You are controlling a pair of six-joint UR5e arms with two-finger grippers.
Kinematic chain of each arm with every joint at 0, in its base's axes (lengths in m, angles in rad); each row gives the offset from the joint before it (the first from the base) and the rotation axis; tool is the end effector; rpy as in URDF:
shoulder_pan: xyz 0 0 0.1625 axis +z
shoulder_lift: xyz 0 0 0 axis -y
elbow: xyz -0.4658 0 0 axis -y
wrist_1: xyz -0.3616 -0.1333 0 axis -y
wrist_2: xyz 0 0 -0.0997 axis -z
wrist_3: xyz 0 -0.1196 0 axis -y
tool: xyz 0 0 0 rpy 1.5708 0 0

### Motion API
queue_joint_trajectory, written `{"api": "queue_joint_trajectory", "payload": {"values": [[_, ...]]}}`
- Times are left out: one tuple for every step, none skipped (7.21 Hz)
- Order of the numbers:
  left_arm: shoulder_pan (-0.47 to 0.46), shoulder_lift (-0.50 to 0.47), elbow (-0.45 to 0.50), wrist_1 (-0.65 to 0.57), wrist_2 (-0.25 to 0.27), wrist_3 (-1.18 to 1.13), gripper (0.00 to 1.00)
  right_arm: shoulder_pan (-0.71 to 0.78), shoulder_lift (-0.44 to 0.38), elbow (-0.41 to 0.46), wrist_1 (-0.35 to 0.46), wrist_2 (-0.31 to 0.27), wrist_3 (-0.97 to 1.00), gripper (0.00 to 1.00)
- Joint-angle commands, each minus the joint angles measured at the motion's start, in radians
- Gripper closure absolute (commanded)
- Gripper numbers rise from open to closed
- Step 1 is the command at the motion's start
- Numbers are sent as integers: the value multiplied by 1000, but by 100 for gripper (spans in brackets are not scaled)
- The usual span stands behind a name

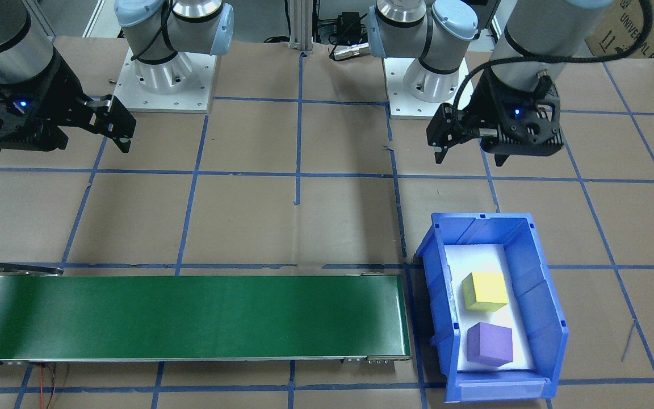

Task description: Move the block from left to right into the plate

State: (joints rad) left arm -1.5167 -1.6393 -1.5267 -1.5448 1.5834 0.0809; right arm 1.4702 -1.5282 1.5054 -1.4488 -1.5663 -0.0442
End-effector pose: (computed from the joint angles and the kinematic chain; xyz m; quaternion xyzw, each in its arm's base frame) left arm -0.1049 -0.4997 0.4990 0.0134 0.9999 -0.0004 0.0063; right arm 0.0861 -0.4798 0.5072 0.0283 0.9984 0.0493 0.0058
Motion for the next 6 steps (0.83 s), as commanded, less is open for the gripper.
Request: {"api": "queue_joint_trajectory", "payload": {"values": [[97, -92, -9, 116, -2, 72, 0, 42, -3, 1, -4, 3, 51, 0], [107, -152, -10, 162, -2, 79, 0, 86, -3, 1, -5, 3, 108, 0], [121, -230, -18, 266, -2, 91, 0, 113, -1, 1, -13, 3, 116, 0], [154, -278, -21, 317, -11, 168, 0, 113, -1, 6, -18, 2, 107, 0], [165, -302, -30, 334, -19, 186, 0, 110, 0, 6, -19, 0, 104, 0], [165, -328, -58, 377, -19, 197, 0, 110, 0, 6, -25, 0, 102, 0]]}}
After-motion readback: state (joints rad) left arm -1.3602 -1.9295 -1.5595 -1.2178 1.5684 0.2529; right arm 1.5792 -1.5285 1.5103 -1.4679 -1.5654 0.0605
